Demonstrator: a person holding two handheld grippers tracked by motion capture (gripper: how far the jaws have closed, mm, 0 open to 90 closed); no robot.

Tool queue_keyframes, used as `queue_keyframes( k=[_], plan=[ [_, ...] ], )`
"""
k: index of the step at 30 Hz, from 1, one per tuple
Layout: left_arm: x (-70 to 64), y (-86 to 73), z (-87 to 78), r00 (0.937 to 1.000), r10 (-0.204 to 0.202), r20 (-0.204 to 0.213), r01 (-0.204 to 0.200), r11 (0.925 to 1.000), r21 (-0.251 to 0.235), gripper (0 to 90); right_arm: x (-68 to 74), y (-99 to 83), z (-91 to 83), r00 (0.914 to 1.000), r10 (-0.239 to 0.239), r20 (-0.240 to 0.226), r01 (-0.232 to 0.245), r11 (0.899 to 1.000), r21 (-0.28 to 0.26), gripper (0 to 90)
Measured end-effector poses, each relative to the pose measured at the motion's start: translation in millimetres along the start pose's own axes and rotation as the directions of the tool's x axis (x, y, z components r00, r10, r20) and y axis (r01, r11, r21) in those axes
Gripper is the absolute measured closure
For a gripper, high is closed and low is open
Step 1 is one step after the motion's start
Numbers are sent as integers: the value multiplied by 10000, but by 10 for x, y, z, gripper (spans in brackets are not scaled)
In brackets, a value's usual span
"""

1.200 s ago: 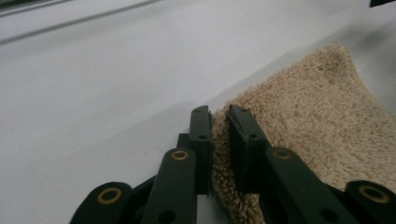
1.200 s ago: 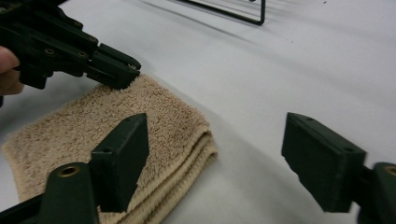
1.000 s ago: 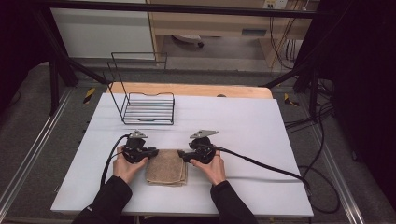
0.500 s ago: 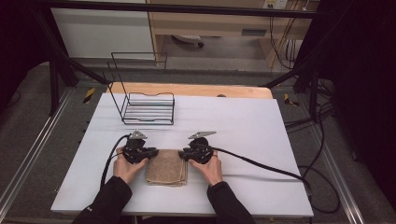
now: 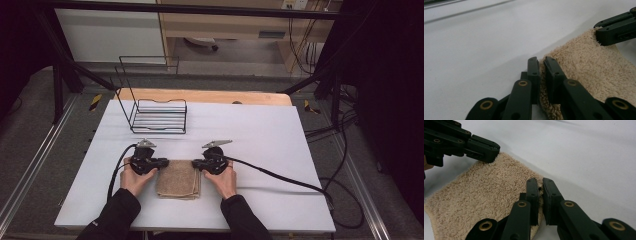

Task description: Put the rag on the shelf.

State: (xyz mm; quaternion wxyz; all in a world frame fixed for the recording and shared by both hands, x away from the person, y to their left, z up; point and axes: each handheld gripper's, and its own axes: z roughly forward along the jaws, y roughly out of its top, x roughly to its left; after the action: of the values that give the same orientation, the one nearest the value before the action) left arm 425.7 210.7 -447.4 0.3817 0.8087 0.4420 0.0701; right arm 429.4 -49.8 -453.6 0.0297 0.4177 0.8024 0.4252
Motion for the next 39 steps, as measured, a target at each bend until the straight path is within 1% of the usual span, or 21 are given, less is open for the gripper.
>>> queue_keyframes(
  k=[4,9,14,18,19,21,25,35,39],
  plan=[
    [-2,10,-60,10000,10,75,-9,9998,-217,838,19,16,-44,9999,-72,-88,70,9998,-176,846],
    [-39,40,-206,9995,249,213,-236,9980,-580,842,71,50,-148,9995,-118,-282,103,9985,-546,847],
    [-75,59,-325,9986,422,332,-391,9951,-904,842,124,74,-263,9981,-367,-498,318,9949,-958,847],
    [-123,80,-409,9979,614,190,-591,9927,-1054,843,160,84,-333,9969,-518,-591,444,9917,-1205,847],
    [-137,85,-429,9978,607,251,-576,9922,-1108,843,170,85,-348,9968,-539,-591,460,9909,-1263,848],
    [-163,98,-472,9975,676,186,-648,9904,-1220,844,180,93,-379,9961,-664,-584,578,9888,-1377,848],
    [-229,124,-538,9967,799,134,-773,9876,-1368,848,201,110,-442,9952,-767,-601,665,9854,-1570,850],
    [-343,176,-642,9941,1086,41,-1060,9778,-1808,850,232,160,-601,9930,-1063,-520,937,9744,-2042,852],
    [-381,188,-670,9926,1209,-131,-1212,9737,-1931,851,254,181,-648,9902,-1341,-381,1225,9673,-2220,852]
  ],
)
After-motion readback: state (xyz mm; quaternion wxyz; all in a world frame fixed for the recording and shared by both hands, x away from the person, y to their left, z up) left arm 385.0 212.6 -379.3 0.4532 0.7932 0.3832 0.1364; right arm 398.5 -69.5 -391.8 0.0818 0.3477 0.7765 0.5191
